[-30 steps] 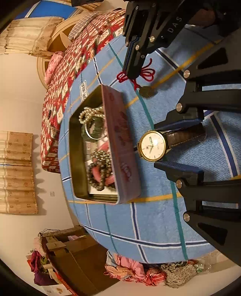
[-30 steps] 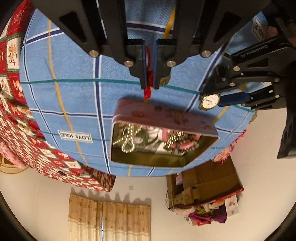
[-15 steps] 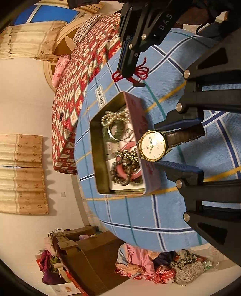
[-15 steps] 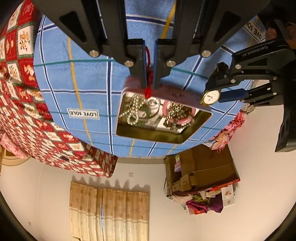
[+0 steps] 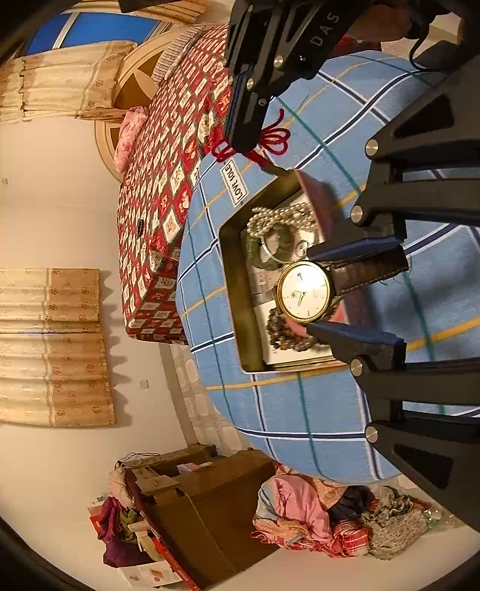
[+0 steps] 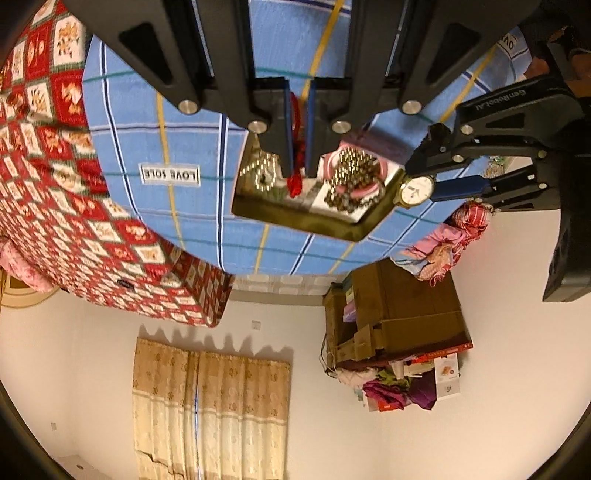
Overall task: Organize jewelry
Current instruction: 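Carry the watch over the tin with left gripper while right gripper carries the red charm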
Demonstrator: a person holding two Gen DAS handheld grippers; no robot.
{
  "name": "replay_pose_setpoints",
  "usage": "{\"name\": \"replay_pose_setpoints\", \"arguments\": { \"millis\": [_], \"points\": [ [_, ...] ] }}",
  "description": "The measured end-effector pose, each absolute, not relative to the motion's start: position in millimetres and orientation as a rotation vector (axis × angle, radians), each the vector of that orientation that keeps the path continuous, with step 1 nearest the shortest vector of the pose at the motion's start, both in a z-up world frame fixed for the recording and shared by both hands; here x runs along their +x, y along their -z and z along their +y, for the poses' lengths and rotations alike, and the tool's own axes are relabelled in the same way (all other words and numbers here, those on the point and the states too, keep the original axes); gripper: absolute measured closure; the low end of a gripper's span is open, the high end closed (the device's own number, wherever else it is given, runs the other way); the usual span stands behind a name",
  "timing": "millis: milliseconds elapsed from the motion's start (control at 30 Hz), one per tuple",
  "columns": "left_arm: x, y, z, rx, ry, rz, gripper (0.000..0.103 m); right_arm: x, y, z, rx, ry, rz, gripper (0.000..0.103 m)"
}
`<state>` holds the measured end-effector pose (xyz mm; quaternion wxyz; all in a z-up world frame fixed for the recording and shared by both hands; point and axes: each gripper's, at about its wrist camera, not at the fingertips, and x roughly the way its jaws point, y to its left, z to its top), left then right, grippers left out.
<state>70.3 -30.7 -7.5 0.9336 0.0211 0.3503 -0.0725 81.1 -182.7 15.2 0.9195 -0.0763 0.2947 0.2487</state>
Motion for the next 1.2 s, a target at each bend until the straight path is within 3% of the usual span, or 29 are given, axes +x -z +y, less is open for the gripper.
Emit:
{"name": "replay_pose_setpoints", "arguments": {
  "millis": [600,1200],
  "points": [
    [116.7,-1.4,-19.6,0.081,0.118,0.713,0.069,121.8,-23.6,-155.9,-0.188,-0.523,0.59,0.096],
    [141.0,11.9,-13.7,0.06,0.088,0.742,0.069,148.9,2.8,-147.8,-0.19,-0.484,0.669,0.096]
  ]
}}
